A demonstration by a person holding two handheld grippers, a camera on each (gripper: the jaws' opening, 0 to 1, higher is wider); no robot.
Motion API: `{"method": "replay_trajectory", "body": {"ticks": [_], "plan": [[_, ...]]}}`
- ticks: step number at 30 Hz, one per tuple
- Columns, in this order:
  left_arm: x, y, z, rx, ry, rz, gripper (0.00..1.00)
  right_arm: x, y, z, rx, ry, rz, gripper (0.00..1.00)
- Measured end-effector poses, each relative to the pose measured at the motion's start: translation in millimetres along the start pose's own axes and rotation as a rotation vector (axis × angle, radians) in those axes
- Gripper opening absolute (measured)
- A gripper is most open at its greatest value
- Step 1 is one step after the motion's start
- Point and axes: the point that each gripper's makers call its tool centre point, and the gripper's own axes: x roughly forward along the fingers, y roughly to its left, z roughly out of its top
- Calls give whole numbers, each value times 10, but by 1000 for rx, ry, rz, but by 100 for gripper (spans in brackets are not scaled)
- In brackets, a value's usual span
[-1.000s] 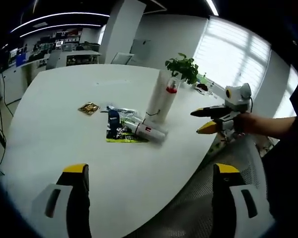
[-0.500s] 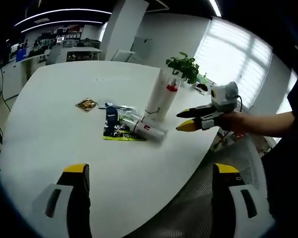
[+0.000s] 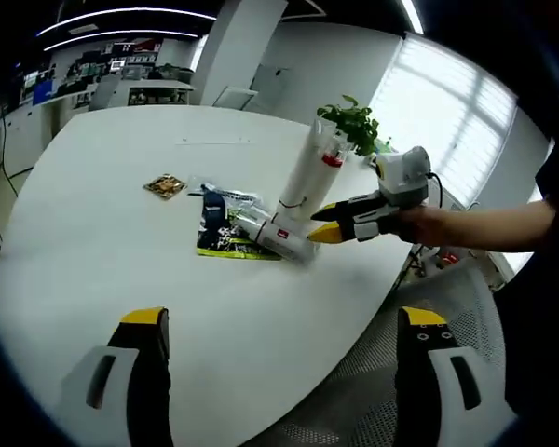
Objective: Arrange the skincare products in the storage area until every visible bottle or jar stands upright without overlapping.
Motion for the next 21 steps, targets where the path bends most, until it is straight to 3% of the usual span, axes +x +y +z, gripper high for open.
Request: {"method": "replay_trajectory", "body": {"ticks": [9,21], "plan": [[62,31,-28,-12,5,-10,93,119,28,90,4,-6,14,30],[85,58,-39,-23,8,-16,92,271,77,8,-38,43,8,22]]}}
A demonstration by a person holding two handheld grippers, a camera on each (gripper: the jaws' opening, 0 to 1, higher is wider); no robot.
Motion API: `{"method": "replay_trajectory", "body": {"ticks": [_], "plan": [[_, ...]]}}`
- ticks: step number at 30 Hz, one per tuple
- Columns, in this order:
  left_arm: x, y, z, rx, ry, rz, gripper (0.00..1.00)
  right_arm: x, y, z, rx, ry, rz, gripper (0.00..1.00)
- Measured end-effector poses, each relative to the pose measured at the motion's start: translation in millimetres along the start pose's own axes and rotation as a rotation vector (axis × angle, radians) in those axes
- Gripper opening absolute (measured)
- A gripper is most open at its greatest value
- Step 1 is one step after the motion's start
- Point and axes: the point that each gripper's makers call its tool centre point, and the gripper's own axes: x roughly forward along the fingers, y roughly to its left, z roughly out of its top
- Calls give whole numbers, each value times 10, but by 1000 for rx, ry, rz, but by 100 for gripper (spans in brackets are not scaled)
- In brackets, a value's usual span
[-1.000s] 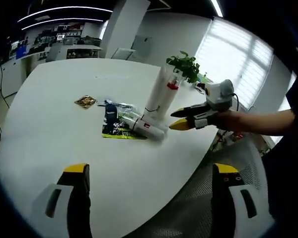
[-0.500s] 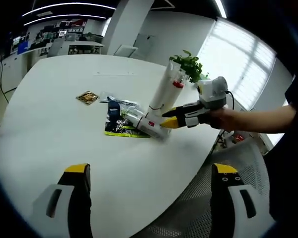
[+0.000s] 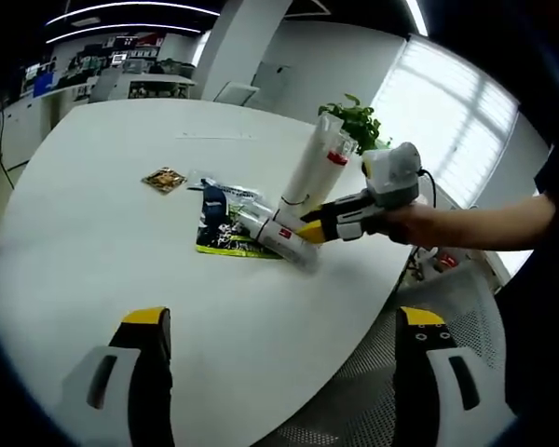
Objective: Arrange the skincare products in the storage area until every visible bottle or jar stands upright without overlapping.
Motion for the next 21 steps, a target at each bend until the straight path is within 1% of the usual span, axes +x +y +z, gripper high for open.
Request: {"method": "replay_trajectory", "body": {"ticks": [1,3,6,7,9,13,14,21], "plan": [[1,4,1,1,1,-1,92,30,-1,-14,-10,11,-7,21],[3,5,4,3,0,-1,92,60,16,-32,-19,22,-9,22],[5,2,11,-3,-5,-4,93,65,16,-71,-40,38,-26,22],[6,-3,11,-3,-5,-5,93,69,18,-75,-61,42,-28,22],[9,-2,3,-6,-4,-7,93,74,29,-73,-66,47,-20,22],[17,-14,-2,-15,-3,-14,94,81,34,-71,-57,49,-17,21],[23,-21,9,-16,-5,-16,93,80,39,-76,-39,51,-16,21],[50,-89,119,-29,-37,-34,92,62,46,-91,-12,42,-8,20]]}}
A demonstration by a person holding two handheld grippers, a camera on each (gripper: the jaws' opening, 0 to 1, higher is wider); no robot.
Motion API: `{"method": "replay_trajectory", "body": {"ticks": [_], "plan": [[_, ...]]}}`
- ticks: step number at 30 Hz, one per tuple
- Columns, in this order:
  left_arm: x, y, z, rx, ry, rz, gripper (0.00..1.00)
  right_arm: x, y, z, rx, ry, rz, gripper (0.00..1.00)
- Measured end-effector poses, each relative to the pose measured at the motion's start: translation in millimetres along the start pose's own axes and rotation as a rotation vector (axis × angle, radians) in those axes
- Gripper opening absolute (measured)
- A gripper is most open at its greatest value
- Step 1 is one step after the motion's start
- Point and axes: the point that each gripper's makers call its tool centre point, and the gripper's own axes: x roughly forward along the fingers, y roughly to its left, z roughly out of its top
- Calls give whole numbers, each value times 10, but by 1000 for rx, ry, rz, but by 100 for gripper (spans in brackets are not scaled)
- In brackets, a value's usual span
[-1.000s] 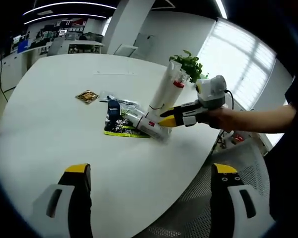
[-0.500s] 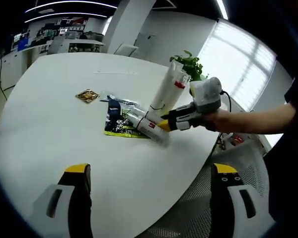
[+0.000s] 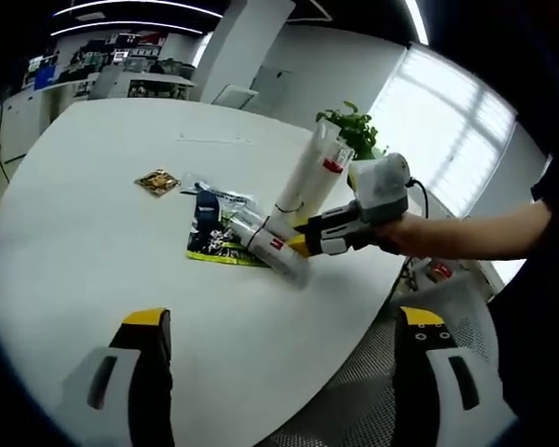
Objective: Arrange the skincare products in the storage area until every visible bottle or jar stands upright without overlapping.
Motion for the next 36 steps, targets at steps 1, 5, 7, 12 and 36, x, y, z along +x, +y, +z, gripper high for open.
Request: {"method": "replay_trajectory", "body": {"ticks": [1,5,7,12,36], "plan": [[-2,-5,11,-2,-4,-1,92,-18,-3,-15,15,-2,-4,20],[-34,-11,84,-11,-48,9,87,-145,22,29,4,-42,-11,20],[-32,-22,85,-11,-48,13,88,-208,45,68,0,-65,-7,20],[-28,-104,115,-2,-51,7,88,-399,85,197,24,-128,-10,20],[-111,-608,565,-223,-244,-126,72,-1272,1005,696,-11,-392,78,20]]}}
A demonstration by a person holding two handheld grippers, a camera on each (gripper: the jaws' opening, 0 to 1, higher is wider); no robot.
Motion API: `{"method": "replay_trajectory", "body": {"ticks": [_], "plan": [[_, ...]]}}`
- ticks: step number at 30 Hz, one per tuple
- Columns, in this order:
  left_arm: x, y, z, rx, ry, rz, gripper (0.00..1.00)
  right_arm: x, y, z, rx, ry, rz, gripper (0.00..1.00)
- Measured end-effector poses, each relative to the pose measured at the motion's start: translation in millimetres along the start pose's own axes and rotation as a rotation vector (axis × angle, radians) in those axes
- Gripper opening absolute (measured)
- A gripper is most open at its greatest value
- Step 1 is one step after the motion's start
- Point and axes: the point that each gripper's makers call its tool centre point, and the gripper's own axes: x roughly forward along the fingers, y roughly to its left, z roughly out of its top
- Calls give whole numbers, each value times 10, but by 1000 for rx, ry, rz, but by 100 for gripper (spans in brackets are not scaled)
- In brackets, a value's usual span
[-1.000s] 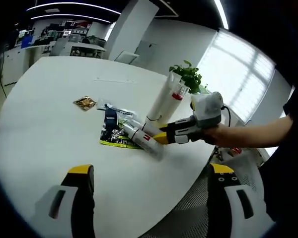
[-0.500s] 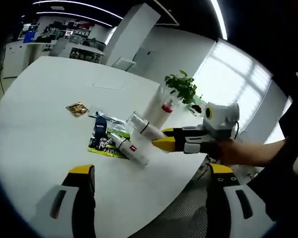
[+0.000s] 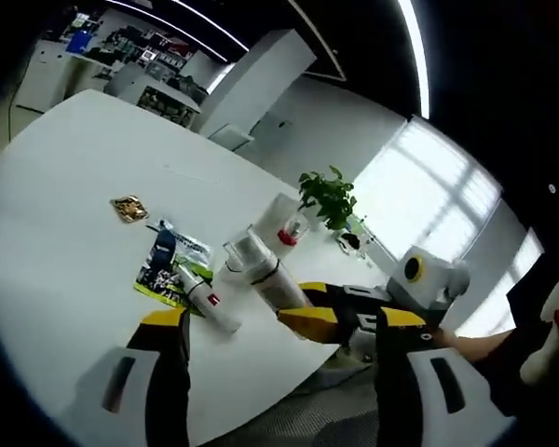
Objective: Arrange the skincare products in the storage area until every visible bottle or jar stands upright without overlapping.
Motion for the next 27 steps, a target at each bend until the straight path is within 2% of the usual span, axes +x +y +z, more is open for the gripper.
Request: {"method": "replay_trajectory", "body": {"ticks": [2,7,14,21,27], "plan": [[16,-45,-3,-11,-8,-6,69,-22,52,40,-13,-13,2,20],[31,-212,129,-114,-118,-58,57,-104,181,139,-43,-42,10,20],[42,-269,144,-141,-143,-73,46,-251,273,235,-110,-63,-2,20],[84,-359,155,-207,-168,-99,40,-368,316,323,-172,-81,-15,20],[112,-475,196,-209,-205,-121,23,-423,330,332,-210,-83,-24,20]]}}
